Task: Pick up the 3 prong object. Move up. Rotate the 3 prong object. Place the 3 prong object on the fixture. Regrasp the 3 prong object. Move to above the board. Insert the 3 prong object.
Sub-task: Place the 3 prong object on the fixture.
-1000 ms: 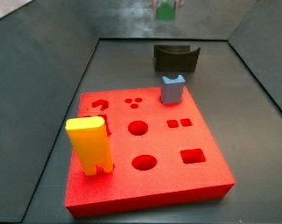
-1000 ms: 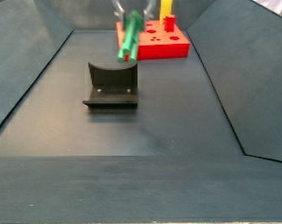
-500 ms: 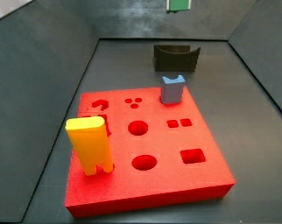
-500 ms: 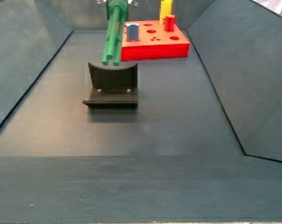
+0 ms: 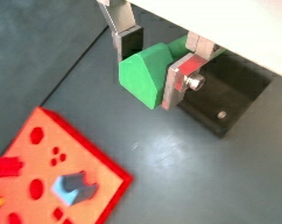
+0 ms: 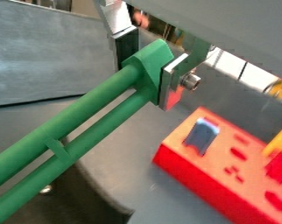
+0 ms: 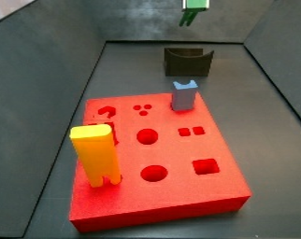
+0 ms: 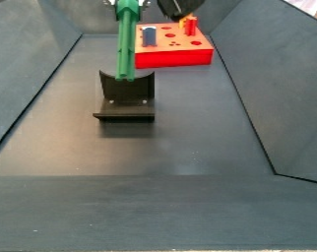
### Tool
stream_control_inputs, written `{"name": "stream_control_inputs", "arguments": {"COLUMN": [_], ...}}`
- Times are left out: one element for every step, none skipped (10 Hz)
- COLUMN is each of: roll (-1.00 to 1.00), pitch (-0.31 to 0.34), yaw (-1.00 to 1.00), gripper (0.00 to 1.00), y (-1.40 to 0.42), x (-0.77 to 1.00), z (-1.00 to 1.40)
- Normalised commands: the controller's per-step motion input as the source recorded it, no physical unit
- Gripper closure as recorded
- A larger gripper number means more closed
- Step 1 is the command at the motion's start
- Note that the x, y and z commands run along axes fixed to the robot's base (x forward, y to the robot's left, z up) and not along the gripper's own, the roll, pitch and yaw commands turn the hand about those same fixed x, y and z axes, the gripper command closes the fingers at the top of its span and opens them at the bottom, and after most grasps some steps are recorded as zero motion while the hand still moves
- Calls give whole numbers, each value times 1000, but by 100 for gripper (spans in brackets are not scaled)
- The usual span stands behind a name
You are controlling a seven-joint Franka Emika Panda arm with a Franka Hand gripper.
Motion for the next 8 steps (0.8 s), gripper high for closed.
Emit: {"name": "stream_control_inputs", "arguments": {"roll": [-1000, -1000, -891, -770, -523, -310, -223, -227], "pitch": [149, 163, 168, 149, 107, 65, 34, 63], "yaw": [-81, -99, -149, -158, -176, -179, -171, -109], "gripper": [100, 100, 100, 100, 100, 100, 100, 100], "y": [39, 42, 45, 45, 44, 35, 32, 115], "x": [79, 86, 87, 84, 80, 76, 65, 82], "z": [-19, -21, -23, -20, -21, -12, -9, -1000]}}
